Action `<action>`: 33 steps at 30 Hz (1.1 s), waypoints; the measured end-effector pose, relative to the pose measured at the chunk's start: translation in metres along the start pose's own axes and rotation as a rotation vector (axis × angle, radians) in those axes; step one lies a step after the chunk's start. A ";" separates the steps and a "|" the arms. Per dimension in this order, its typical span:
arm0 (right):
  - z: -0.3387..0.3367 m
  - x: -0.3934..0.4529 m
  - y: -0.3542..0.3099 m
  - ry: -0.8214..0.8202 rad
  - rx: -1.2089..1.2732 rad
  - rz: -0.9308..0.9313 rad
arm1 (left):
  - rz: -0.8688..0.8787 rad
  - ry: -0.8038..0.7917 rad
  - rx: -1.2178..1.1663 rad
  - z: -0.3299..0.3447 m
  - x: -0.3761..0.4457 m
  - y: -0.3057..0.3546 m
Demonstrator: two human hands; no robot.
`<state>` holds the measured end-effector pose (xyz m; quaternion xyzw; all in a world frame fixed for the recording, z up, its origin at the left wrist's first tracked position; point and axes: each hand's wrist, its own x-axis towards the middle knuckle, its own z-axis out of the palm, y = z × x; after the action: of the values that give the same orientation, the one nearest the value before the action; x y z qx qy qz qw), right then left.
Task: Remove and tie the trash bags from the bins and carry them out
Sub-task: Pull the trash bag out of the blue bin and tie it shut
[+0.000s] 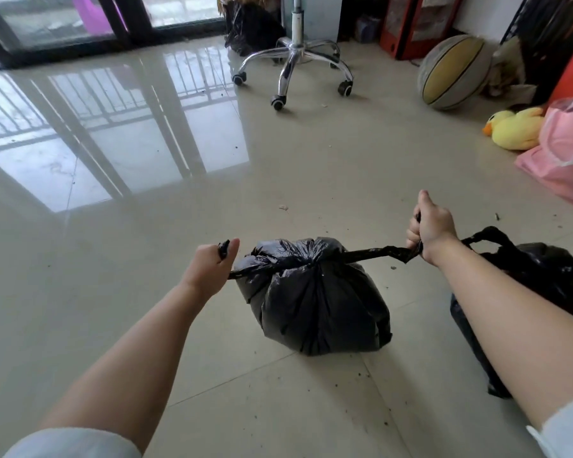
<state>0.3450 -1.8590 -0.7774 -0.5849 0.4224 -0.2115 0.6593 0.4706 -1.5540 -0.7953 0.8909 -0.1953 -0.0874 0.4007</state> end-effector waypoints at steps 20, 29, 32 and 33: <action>0.054 -0.026 0.031 -0.171 0.417 0.285 | -0.559 -0.016 -0.897 0.044 -0.009 0.035; 0.066 -0.039 0.015 -0.277 0.527 0.273 | -0.002 -0.347 -0.726 0.046 -0.010 0.083; 0.064 -0.040 0.012 -0.249 0.625 0.280 | -0.026 -0.375 -0.676 0.055 -0.014 0.083; 0.064 -0.041 0.013 -0.248 0.630 0.297 | -0.029 -0.363 -0.621 0.058 -0.013 0.082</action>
<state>0.3709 -1.7861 -0.7795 -0.3067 0.3338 -0.1608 0.8767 0.4178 -1.6369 -0.7722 0.6991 -0.2148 -0.3049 0.6100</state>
